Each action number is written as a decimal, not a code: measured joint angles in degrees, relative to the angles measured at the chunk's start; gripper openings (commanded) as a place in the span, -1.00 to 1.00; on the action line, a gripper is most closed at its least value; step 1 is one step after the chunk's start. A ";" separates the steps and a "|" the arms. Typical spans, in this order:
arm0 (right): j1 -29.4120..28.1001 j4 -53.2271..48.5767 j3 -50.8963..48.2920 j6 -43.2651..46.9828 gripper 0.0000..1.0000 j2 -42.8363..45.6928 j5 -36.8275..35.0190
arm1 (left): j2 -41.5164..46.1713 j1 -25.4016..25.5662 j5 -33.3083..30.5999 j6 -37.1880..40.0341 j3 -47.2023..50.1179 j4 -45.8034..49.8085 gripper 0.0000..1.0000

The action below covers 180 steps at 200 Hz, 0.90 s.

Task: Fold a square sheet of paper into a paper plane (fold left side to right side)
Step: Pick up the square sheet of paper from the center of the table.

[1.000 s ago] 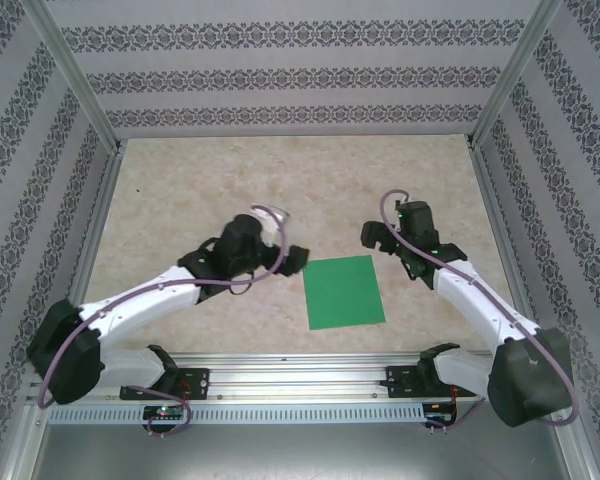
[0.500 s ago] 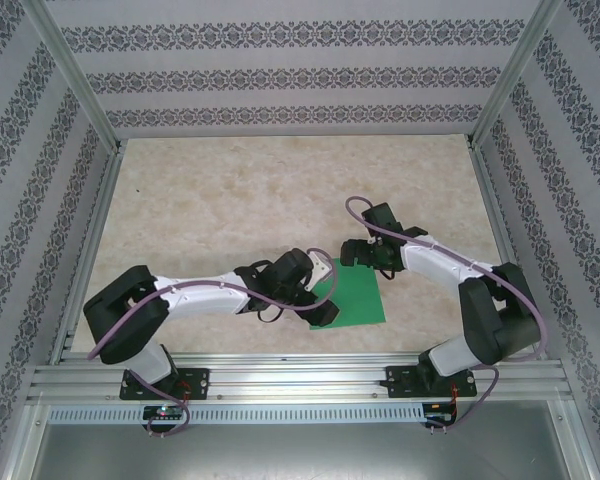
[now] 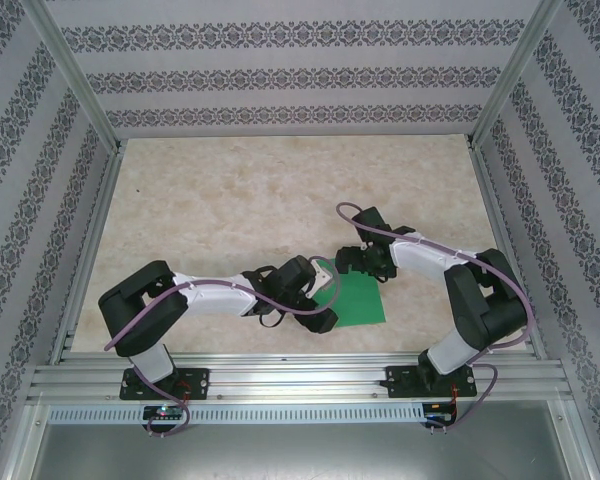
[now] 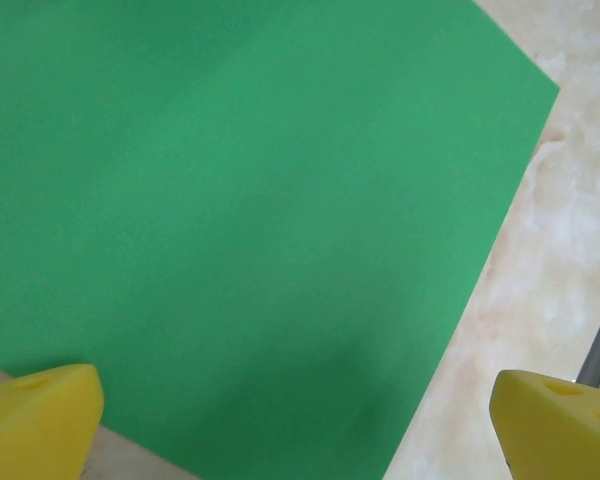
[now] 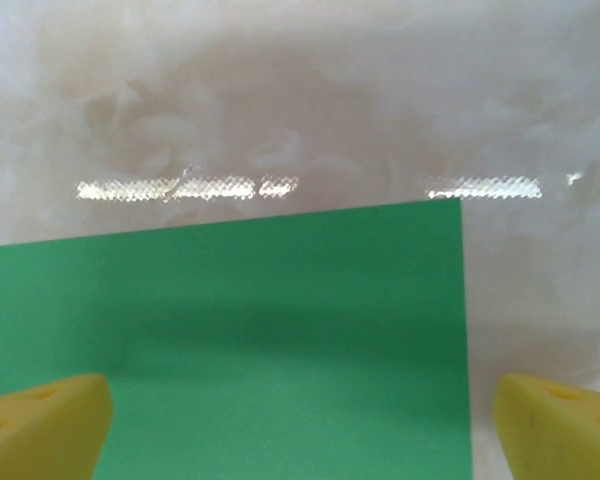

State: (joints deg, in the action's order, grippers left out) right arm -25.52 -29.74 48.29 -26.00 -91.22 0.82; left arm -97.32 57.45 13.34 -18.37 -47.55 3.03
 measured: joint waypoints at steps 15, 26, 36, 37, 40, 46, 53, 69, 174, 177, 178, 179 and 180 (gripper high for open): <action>-0.26 -0.31 0.11 -0.11 0.95 -0.35 0.15 | 0.00 0.02 0.13 0.00 0.02 -0.24 1.00; -0.37 -0.52 0.35 -0.15 0.93 -0.39 0.42 | -0.11 0.00 0.17 -0.02 0.02 -0.39 1.00; -0.72 -0.57 0.42 -0.35 0.92 -0.46 0.76 | -0.24 0.00 0.15 0.00 0.02 -0.50 1.00; -0.76 -0.59 0.42 -0.35 0.92 -0.46 0.81 | -0.26 0.00 0.15 0.00 0.02 -0.48 1.00; -0.87 -0.61 0.42 -0.39 0.91 -0.46 0.83 | -0.26 0.00 0.15 0.00 0.02 -0.50 1.00; -1.09 -0.66 0.42 -0.55 0.91 -0.46 1.03 | -0.31 0.00 0.15 0.00 0.02 -0.59 1.00; -1.42 -0.68 0.42 -0.76 0.91 -0.46 1.22 | -0.33 0.00 0.17 -0.02 0.02 -0.70 1.00; -1.90 -0.68 0.42 -1.18 0.89 -0.46 1.51 | -0.44 0.00 0.33 -0.02 0.02 -0.96 1.00; -3.41 -0.68 -1.05 -2.23 0.82 1.86 9.03 | -0.63 0.00 0.31 -0.17 0.02 -1.38 1.00; -3.21 -0.68 -1.22 -2.23 0.82 2.08 9.31 | -0.63 0.00 0.31 -0.17 0.02 -1.36 1.00; -3.13 -0.68 -1.33 -2.23 0.82 2.21 9.46 | -0.63 0.00 0.31 -0.17 0.02 -1.36 1.00; -3.06 -0.66 -1.38 -2.25 0.82 2.27 9.55 | -0.63 0.00 0.31 -0.17 0.02 -1.36 1.00; -3.02 -0.63 -1.44 -2.25 0.82 2.34 9.66 | -0.63 0.00 0.31 -0.17 0.02 -1.38 1.00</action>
State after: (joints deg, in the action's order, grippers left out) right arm -28.53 -30.37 46.85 -28.25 -88.88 10.48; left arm -97.95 57.45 13.65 -18.55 -47.53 1.65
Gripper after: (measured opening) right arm 0.910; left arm 0.998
